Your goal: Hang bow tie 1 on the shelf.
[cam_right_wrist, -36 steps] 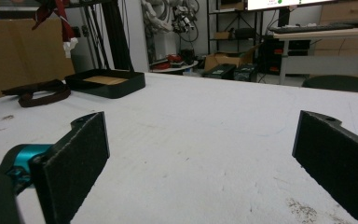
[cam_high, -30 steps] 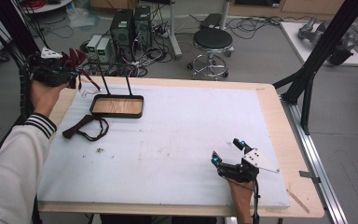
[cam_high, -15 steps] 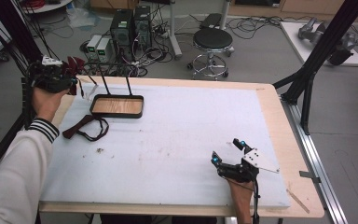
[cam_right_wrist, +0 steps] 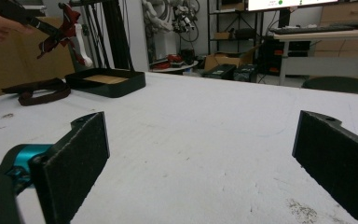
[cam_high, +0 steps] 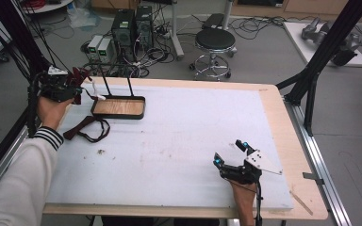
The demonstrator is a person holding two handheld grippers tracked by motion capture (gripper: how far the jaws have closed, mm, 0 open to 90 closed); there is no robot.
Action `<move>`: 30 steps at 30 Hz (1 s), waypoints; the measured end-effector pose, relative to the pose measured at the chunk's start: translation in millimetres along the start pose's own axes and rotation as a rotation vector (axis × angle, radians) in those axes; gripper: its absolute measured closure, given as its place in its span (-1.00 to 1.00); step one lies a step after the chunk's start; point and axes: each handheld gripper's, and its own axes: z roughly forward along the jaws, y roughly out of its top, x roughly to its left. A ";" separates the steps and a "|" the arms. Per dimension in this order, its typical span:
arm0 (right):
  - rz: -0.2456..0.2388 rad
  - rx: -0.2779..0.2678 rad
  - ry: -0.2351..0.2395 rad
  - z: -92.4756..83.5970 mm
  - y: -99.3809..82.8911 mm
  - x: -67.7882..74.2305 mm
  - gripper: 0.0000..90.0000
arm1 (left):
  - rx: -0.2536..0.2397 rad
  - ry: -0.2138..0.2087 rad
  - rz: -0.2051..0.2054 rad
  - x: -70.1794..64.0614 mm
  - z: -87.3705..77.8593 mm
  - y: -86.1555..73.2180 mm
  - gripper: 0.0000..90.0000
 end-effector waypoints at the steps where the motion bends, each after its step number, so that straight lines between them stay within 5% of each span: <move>1: 0.002 0.000 0.000 -0.1 0.0 0.0 -0.94 | -0.002 -0.004 -0.003 -0.2 -0.5 0.0 0.66; 3: 0.004 0.001 0.000 -0.2 0.0 0.0 -0.94 | -0.005 -0.011 -0.002 -0.3 -1.9 -0.2 0.61; 8: 0.007 0.000 0.002 -0.2 0.0 -0.2 -0.94 | -0.022 0.024 -0.012 -0.4 -3.8 -2.2 -0.43; 12: 0.005 -0.002 0.003 -0.2 0.0 -1.0 -0.94 | -0.089 -0.015 0.003 0.6 -14.9 -4.6 -0.66; 20: 0.012 0.001 0.004 -0.5 0.0 -1.1 -0.94 | -0.201 -0.091 0.043 -2.0 -40.4 -7.6 -0.68; 28: 0.016 -0.001 -0.001 -0.5 0.0 -0.7 -0.94 | -0.336 -0.211 0.072 -21.8 -58.6 -22.6 -0.68; 30: 0.015 -0.002 -0.002 -0.4 0.0 -0.7 -0.94 | -0.339 -0.229 0.081 -27.4 -59.3 -27.0 -0.68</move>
